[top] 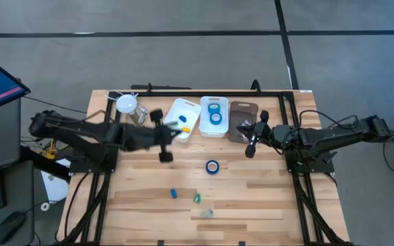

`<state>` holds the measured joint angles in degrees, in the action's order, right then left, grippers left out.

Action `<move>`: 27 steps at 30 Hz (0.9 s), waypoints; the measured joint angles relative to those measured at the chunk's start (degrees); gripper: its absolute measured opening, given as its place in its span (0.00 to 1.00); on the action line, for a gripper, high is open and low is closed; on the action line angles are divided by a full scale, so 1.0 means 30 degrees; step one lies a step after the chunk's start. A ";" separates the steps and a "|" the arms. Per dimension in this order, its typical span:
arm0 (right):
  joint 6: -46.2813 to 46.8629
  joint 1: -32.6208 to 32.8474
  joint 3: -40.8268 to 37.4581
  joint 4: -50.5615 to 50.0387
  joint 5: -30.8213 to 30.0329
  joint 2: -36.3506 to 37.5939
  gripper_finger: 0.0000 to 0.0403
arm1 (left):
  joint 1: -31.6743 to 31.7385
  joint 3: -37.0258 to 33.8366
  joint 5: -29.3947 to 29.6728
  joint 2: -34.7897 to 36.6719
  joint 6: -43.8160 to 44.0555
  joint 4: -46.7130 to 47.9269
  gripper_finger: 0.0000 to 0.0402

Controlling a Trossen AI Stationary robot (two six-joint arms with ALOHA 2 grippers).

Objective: Pick and place Stapler, Stapler remover, tape
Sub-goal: Put the left green stapler into the left white bin

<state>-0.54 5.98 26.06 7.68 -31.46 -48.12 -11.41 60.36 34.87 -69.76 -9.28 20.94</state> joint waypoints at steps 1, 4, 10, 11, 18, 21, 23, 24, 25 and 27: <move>-0.0011 -0.0015 0.0000 0.0007 -0.0008 0.0000 0.00 | 0.0587 0.0007 -0.0063 0.0259 -0.0531 -0.0504 0.01; -0.0012 -0.0015 0.0000 0.0026 -0.0027 0.0000 0.00 | 0.2275 0.0007 -0.0862 0.0725 -0.1785 -0.1656 0.01; -0.0302 -0.0022 0.0000 0.0102 -0.0031 0.0007 0.00 | 0.5965 0.0022 -0.4793 -0.0217 -0.3354 -0.4038 0.01; -0.0461 -0.0022 0.0000 0.0143 -0.0031 0.0007 0.00 | 0.6570 0.0022 -0.5504 -0.0664 -0.3424 -0.4651 0.01; -0.0643 -0.0024 0.0000 0.0072 -0.0034 0.0007 0.00 | 0.9788 0.0000 -0.6192 -0.3414 -0.3466 -0.6372 0.01; -0.1370 -0.0051 0.0000 0.0058 -0.0038 0.0007 0.00 | 1.0939 0.0000 -0.6265 -0.4566 -0.3003 -0.6672 0.01; -0.1505 -0.0051 0.0000 0.0051 -0.0038 0.0007 0.00 | 1.1565 0.0000 -0.6863 -0.5450 -0.2366 -0.6975 0.01; -0.1505 -0.0051 0.0000 0.0068 -0.0038 0.0007 0.00 | 1.1880 0.0000 -0.7333 -0.5862 -0.2101 -0.6862 0.01; -0.1503 -0.0051 0.0000 0.0085 -0.0038 0.0007 0.00 | 1.2120 -0.0015 -0.7677 -0.6262 -0.1852 -0.6899 0.01; -0.1513 -0.0051 0.0000 0.0087 -0.0038 0.0007 0.00 | 1.2466 -0.0010 -0.8040 -0.6961 -0.1601 -0.7040 0.01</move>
<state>-5.08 5.82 26.06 7.94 -31.57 -48.10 25.99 60.33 10.75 -90.65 -14.08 -0.18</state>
